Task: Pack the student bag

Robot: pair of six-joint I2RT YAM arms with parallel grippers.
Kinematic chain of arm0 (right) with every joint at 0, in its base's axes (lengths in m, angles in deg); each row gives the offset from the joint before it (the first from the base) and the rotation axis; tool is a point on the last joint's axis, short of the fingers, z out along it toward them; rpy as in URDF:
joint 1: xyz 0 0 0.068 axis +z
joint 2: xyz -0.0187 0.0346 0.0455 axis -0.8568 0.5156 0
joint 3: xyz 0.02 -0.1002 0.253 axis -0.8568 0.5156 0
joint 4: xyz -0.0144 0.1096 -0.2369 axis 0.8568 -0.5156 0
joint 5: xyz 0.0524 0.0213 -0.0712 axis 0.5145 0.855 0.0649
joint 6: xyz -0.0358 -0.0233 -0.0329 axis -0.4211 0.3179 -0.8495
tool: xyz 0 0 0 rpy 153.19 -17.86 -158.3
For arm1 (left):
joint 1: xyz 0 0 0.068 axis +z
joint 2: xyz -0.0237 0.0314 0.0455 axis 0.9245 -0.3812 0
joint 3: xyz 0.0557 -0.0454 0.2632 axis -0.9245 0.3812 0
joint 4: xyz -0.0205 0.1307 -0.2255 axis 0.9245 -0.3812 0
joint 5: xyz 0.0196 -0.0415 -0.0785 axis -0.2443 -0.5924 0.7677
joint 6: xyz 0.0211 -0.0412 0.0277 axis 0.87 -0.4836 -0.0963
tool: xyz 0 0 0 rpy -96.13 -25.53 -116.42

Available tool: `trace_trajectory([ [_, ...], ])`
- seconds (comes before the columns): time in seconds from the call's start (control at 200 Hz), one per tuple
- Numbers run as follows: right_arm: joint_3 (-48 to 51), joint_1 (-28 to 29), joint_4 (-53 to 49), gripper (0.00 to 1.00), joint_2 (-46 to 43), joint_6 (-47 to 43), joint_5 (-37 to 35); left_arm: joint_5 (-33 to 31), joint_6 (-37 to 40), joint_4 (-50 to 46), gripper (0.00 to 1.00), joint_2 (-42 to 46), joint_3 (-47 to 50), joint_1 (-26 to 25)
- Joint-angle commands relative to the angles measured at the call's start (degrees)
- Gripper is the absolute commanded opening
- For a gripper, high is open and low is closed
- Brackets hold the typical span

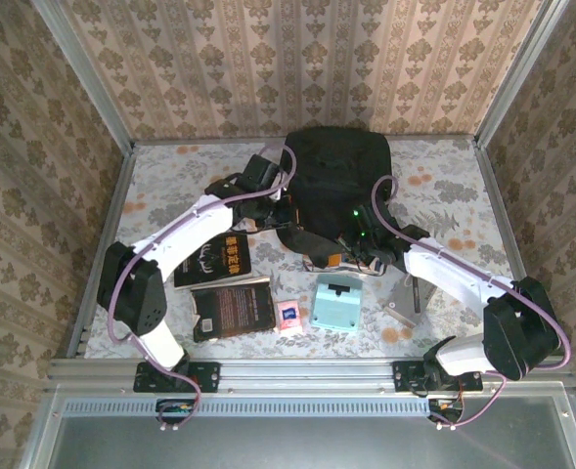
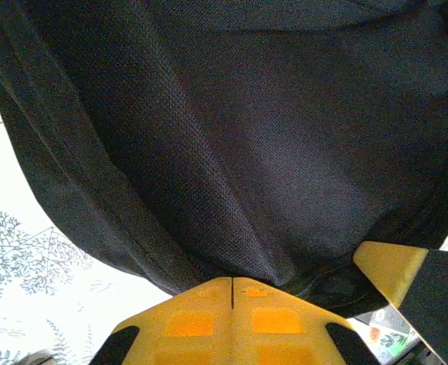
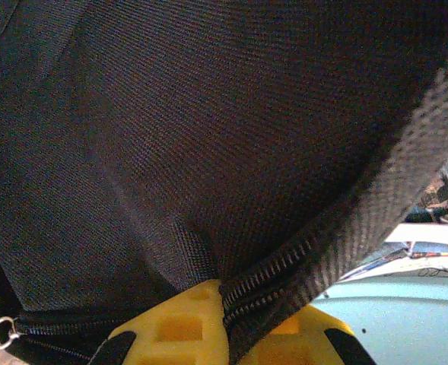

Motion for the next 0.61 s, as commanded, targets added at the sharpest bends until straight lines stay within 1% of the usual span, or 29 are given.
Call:
trace_trajectory([
  [0.0, -0.7, -0.36, -8.26, 0.0, -0.34, -5.82, -5.86, -5.93, 5.16, -3.74, 0.0, -1.69, -4.0, 2.79],
  [0.115, -0.39, -0.4, -8.39, 0.0, -0.45, -6.3, -5.92, -6.51, 6.13, -4.26, 0.0, -2.82, -5.01, 3.71],
  [0.215, -0.51, -1.09, -7.66, 0.0, -0.35, -8.43, -5.6, -6.51, 6.67, -4.01, 0.0, -2.46, -4.73, 3.9],
  [0.305, -1.27, -1.85, -4.08, 0.0, -0.15, -12.8, -1.72, -3.81, 6.17, -2.22, 0.0, -1.3, -4.14, 3.49],
  [0.355, -2.3, -1.99, -2.32, 0.0, -0.29, -15.42, -0.75, -2.37, 5.51, -1.27, 0.0, -0.61, -4.35, 3.01],
  [0.42, -3.47, -2.52, 0.93, 0.0, -0.49, -18.58, 1.42, -1.52, 5.1, -0.74, 0.0, 0.34, -5.32, 2.13],
  [0.515, -5.16, -3.26, 5.5, 0.0, -0.37, -19.27, 4.29, -1.66, 5.09, -1.06, 0.0, 1.53, -7.84, 0.79],
  [0.6, -6.8, -3.24, 8.31, 0.0, 0.32, -17.72, 4.78, -2.36, 5.59, -1.82, 0.0, 2.41, -10.58, 0.22],
])
